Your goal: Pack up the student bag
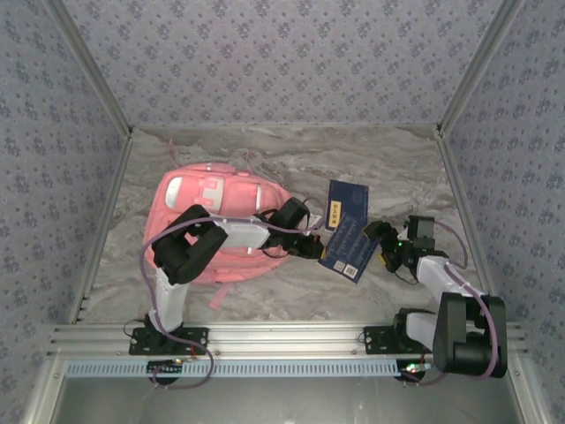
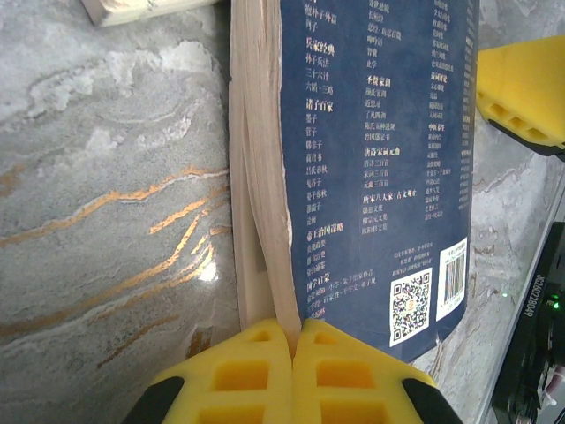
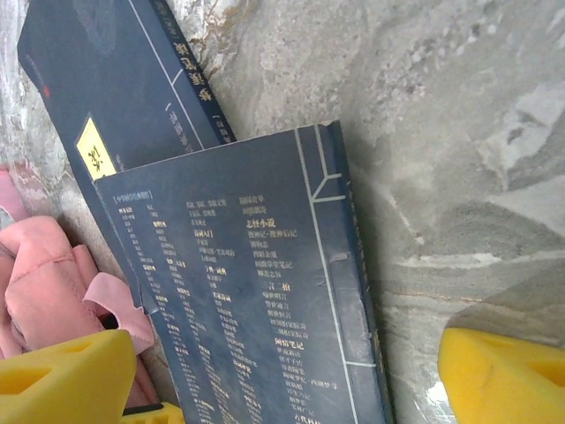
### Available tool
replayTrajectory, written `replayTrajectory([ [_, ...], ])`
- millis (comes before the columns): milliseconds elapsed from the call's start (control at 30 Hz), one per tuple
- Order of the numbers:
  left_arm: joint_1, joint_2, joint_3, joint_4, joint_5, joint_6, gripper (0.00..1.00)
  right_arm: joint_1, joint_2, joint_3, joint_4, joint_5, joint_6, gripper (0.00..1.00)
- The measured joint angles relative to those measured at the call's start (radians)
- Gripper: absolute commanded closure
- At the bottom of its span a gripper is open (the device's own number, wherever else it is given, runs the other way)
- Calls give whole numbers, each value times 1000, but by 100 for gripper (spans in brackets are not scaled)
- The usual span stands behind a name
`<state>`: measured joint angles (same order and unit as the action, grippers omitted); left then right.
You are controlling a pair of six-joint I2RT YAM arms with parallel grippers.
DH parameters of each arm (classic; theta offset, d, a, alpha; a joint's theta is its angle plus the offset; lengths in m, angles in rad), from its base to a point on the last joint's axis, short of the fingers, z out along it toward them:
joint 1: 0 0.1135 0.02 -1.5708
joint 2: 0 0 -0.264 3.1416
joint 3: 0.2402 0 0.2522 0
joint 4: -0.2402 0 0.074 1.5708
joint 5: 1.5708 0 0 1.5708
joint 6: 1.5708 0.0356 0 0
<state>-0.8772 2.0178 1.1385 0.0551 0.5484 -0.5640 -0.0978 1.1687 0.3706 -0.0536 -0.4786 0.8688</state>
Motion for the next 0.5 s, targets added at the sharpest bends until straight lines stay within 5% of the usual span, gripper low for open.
replayTrajectory([
  [333, 2, 0, 0, -3, 0, 6, 100, 48, 81, -23, 312, -159, 19, 18],
  [500, 2, 0, 0, -2, 1, 6, 100, 56, 29, -63, 392, -222, 61, 33],
])
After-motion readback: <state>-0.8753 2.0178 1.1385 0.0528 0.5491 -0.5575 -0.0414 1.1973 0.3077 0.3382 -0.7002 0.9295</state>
